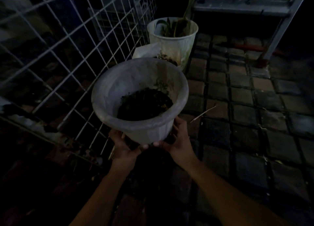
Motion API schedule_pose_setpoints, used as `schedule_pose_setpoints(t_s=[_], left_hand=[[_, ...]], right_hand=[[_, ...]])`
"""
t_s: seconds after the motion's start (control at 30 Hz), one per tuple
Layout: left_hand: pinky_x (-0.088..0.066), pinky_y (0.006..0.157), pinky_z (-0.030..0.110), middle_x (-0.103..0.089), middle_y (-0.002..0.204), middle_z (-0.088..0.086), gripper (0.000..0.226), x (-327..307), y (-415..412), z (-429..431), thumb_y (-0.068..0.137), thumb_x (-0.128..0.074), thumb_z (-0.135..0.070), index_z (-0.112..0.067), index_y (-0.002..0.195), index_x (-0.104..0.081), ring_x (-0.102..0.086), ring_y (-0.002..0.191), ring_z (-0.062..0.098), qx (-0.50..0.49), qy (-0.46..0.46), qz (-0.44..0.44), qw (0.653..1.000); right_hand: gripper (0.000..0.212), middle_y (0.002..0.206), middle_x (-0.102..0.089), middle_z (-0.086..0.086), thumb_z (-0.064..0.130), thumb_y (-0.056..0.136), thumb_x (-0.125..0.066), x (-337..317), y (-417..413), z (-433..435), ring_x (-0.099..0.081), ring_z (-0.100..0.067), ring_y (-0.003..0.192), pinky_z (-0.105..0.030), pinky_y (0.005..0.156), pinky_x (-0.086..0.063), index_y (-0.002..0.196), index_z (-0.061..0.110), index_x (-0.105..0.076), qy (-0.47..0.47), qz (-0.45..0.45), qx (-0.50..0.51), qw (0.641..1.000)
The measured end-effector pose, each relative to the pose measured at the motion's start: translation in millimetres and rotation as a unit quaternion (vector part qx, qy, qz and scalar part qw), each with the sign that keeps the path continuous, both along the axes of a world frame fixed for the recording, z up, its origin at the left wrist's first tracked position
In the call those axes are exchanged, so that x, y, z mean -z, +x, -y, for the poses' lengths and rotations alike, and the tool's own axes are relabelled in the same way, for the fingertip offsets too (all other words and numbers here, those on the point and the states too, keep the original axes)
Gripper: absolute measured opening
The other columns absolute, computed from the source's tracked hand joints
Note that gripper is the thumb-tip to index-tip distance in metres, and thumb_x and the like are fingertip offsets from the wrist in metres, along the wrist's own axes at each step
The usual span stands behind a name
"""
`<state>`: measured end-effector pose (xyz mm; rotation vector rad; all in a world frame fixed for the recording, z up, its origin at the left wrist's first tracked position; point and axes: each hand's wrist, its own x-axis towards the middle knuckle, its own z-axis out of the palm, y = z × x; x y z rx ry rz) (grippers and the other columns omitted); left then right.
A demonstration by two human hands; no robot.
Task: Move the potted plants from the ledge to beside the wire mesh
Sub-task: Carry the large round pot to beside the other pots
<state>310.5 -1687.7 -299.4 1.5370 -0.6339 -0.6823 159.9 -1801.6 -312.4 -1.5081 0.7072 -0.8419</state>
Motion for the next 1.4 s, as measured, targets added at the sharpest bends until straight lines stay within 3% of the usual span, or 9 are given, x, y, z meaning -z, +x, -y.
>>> schedule_pose_setpoints(t_s=[0.2,0.3,0.43,0.6,0.73,0.83,1.07,1.3,1.4], left_hand=[[-0.058,0.074,0.023,-0.067,0.127,0.008,0.066,-77,1,-25,0.076,-0.054,0.026,-0.014,0.127,-0.046,-0.072,0.103,0.010,-0.156,-0.117,0.002,0.981],[-0.059,0.084,0.034,-0.066,0.123,0.000,0.062,-123,-10,-28,0.072,-0.060,0.002,-0.045,0.113,-0.051,-0.065,0.116,0.017,-0.132,-0.118,0.104,0.979],[-0.048,0.099,0.053,-0.051,0.138,0.013,0.037,-157,-6,-32,0.065,-0.051,-0.047,-0.057,0.101,-0.049,-0.045,0.133,0.046,0.015,0.155,0.284,0.946],[-0.037,0.106,0.035,-0.056,0.126,-0.015,0.036,-169,-20,-25,0.082,-0.050,-0.075,-0.047,0.103,-0.054,-0.050,0.127,0.014,0.122,0.142,0.452,0.872],[-0.045,0.099,0.045,-0.066,0.119,-0.022,0.036,-164,-31,-17,0.095,-0.061,-0.045,-0.052,0.127,-0.045,-0.059,0.120,0.015,0.133,0.129,0.414,0.891],[-0.054,0.091,0.047,-0.068,0.112,-0.022,0.043,-164,-19,-20,0.093,-0.068,-0.019,-0.055,0.113,-0.058,-0.063,0.110,0.010,0.132,0.111,0.395,0.902],[-0.056,0.088,0.039,-0.071,0.098,-0.026,0.055,-166,16,-30,0.084,-0.067,0.006,-0.048,0.095,-0.064,-0.066,0.099,0.004,0.163,0.120,0.386,0.900],[-0.050,0.074,0.023,-0.070,0.095,-0.024,0.020,-191,4,-28,0.076,-0.061,-0.038,-0.050,0.092,-0.062,-0.062,0.092,-0.011,0.188,0.154,0.409,0.880],[-0.046,0.067,0.031,-0.070,0.094,-0.013,0.037,-184,-23,-21,0.086,-0.046,-0.067,-0.038,0.107,-0.053,-0.065,0.086,0.005,0.185,0.198,0.524,0.807]], right_hand=[[0.068,0.131,-0.052,-0.020,0.019,0.080,-0.080,-14,-21,18,-0.055,-0.034,0.125,-0.054,0.099,-0.049,0.135,0.006,-0.042,-0.100,-0.033,-0.025,0.994],[0.058,0.128,-0.052,-0.019,0.020,0.081,-0.062,-40,-30,26,-0.058,-0.028,0.117,-0.034,0.092,-0.051,0.131,0.002,-0.040,-0.117,0.030,0.007,0.993],[0.051,0.122,-0.045,-0.015,0.022,0.084,-0.056,-86,-34,44,-0.049,-0.038,0.114,-0.040,0.094,-0.045,0.126,-0.005,-0.045,-0.300,0.079,0.095,0.946],[0.040,0.122,-0.059,-0.012,0.042,0.098,-0.050,-136,-27,65,-0.047,-0.030,0.126,-0.036,0.112,-0.026,0.117,0.011,-0.067,-0.513,-0.069,0.002,0.856],[0.064,0.108,-0.066,-0.018,0.053,0.102,-0.034,-139,-27,66,-0.051,-0.038,0.122,-0.039,0.117,-0.023,0.104,0.003,-0.073,-0.503,-0.087,-0.033,0.859],[0.063,0.105,-0.067,-0.017,0.053,0.102,-0.034,-137,-23,58,-0.055,-0.038,0.122,-0.051,0.118,-0.023,0.100,0.002,-0.072,-0.487,-0.085,-0.046,0.868],[0.062,0.095,-0.064,-0.016,0.050,0.102,-0.035,-137,-8,28,-0.056,-0.038,0.097,-0.032,0.105,-0.033,0.092,0.000,-0.070,-0.495,-0.058,-0.039,0.866],[0.058,0.097,-0.067,-0.015,0.049,0.101,-0.040,-137,-8,19,-0.050,-0.028,0.098,-0.035,0.100,-0.033,0.095,0.001,-0.073,-0.518,-0.071,-0.040,0.852],[0.036,0.096,-0.063,-0.010,0.038,0.094,-0.061,-147,-12,33,-0.055,-0.035,0.097,-0.031,0.090,-0.037,0.093,0.004,-0.074,-0.473,-0.086,-0.088,0.873]])
